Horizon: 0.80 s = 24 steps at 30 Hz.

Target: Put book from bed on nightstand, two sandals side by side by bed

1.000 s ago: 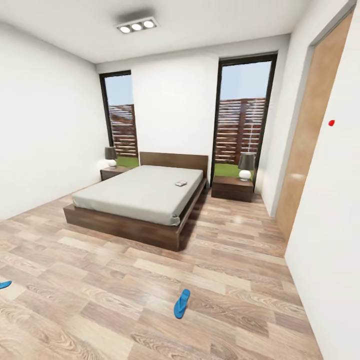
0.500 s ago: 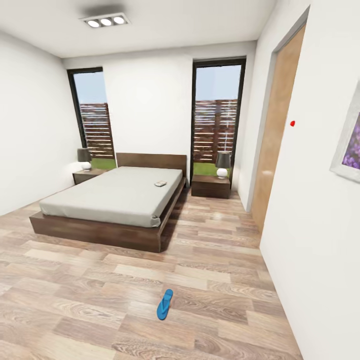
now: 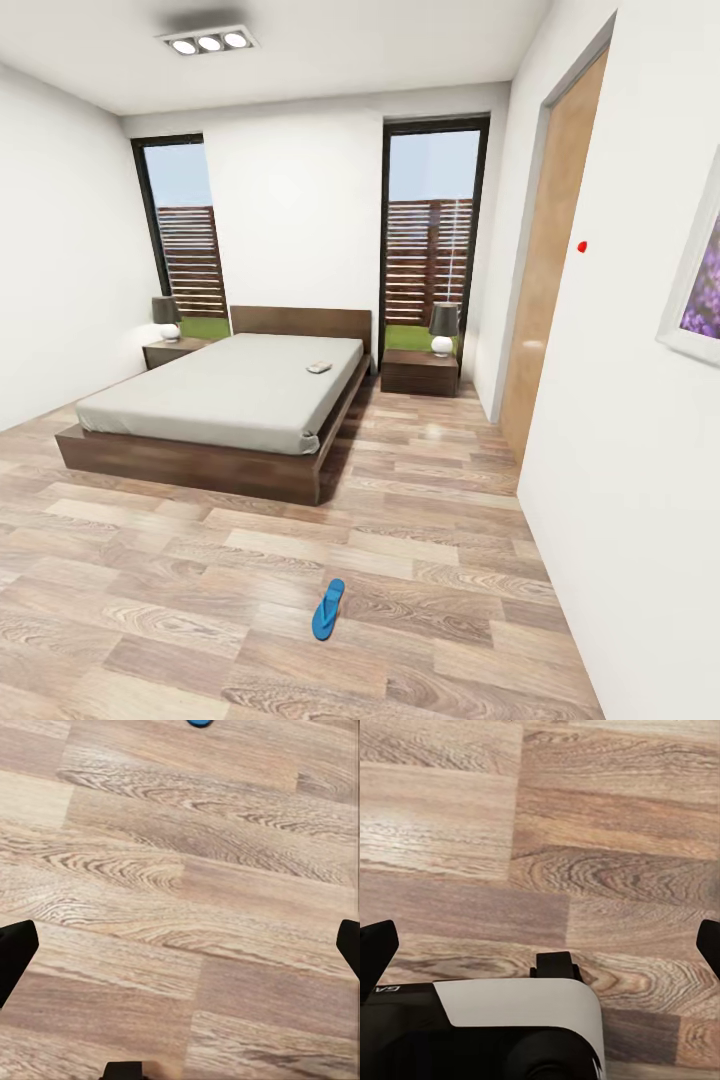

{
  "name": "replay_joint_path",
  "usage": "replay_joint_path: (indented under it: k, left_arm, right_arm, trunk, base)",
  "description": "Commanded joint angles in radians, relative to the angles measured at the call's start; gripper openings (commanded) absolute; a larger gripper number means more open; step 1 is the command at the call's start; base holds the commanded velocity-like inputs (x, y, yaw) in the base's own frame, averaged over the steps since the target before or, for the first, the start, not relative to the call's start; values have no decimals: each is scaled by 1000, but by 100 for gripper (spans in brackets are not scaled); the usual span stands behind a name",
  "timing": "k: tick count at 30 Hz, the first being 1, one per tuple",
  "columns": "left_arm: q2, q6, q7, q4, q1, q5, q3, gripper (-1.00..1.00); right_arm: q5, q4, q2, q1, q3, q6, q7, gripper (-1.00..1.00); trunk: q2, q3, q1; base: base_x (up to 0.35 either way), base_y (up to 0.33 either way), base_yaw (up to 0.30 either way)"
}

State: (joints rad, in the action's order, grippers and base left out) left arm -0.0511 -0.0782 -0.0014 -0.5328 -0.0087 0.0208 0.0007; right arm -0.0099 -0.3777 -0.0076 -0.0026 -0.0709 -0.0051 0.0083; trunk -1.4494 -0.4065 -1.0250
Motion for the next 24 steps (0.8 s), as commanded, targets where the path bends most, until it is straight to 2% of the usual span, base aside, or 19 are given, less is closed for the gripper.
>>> replay_joint_path:
  k: [1,10,24]
  left_arm:
    - [-1,-3,0,1,-1,2,0,100]
    - [-3,-3,0,1,-1,2,1,100]
    - [-3,-3,0,1,-1,2,1,100]
  right_arm:
    - [-1,0,1,0,-3,-1,1,100]
    - [-1,-1,0,0,-5,-1,1,100]
    - [-1,-1,0,0,-5,-1,1,100]
  trunk:
    - [-1,-1,0]
    - [-1,-2,0]
    - [-1,-21,0]
  base:
    - [0,0,0]
    - [0,0,0]
    - [0,0,0]
